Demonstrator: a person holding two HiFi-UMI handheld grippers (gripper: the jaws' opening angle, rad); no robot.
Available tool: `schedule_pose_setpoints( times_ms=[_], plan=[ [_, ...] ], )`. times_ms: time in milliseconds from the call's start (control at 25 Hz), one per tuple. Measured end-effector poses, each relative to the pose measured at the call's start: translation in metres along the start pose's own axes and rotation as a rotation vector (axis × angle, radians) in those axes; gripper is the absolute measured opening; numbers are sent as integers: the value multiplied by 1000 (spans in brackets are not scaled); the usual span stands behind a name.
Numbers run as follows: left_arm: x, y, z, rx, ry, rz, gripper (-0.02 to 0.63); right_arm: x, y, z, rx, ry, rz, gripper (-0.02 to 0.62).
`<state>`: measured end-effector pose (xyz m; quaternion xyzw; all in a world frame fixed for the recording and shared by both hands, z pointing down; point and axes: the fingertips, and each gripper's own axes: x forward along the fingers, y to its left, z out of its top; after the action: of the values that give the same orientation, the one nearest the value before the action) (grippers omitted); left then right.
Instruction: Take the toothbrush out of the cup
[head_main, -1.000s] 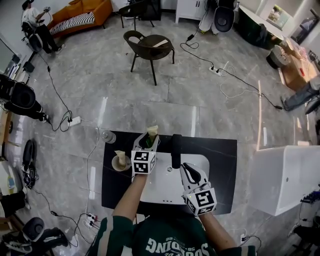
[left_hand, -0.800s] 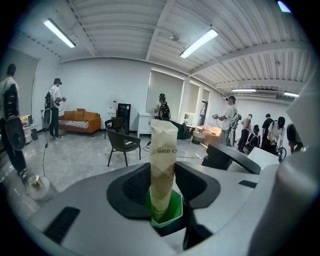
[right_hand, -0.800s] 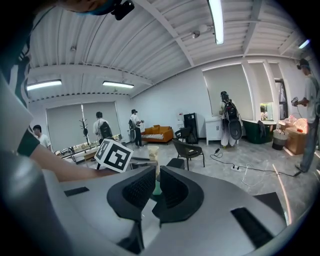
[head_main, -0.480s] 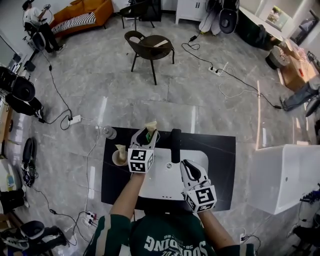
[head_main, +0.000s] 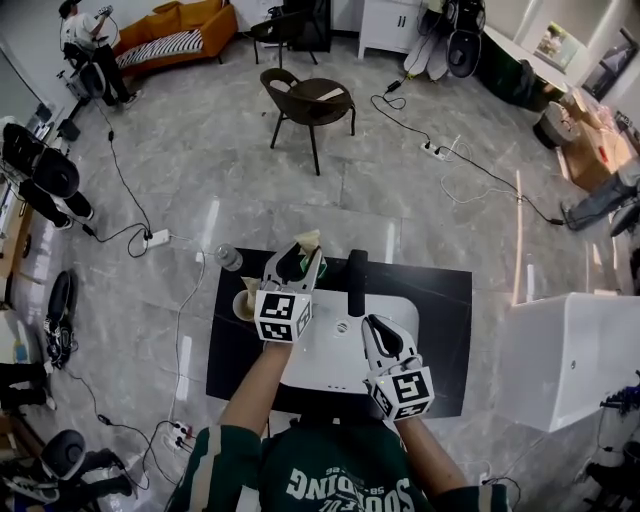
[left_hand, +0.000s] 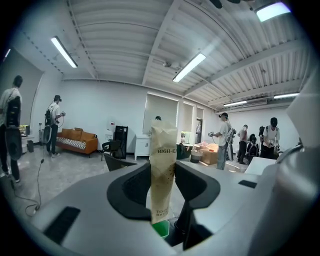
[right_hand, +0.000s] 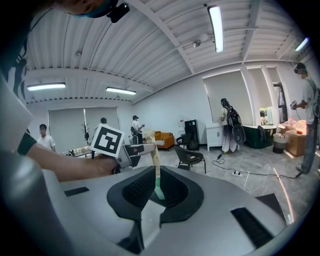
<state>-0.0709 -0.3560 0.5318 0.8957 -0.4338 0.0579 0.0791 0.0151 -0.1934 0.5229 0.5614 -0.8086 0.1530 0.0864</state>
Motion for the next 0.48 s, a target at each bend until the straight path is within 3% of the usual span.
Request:
schedule_pose_setpoints(
  times_ms=[480],
  plan=[
    [-36, -9, 17, -12, -30, -25, 153, -10, 24, 1, -13, -20, 13, 43]
  ],
)
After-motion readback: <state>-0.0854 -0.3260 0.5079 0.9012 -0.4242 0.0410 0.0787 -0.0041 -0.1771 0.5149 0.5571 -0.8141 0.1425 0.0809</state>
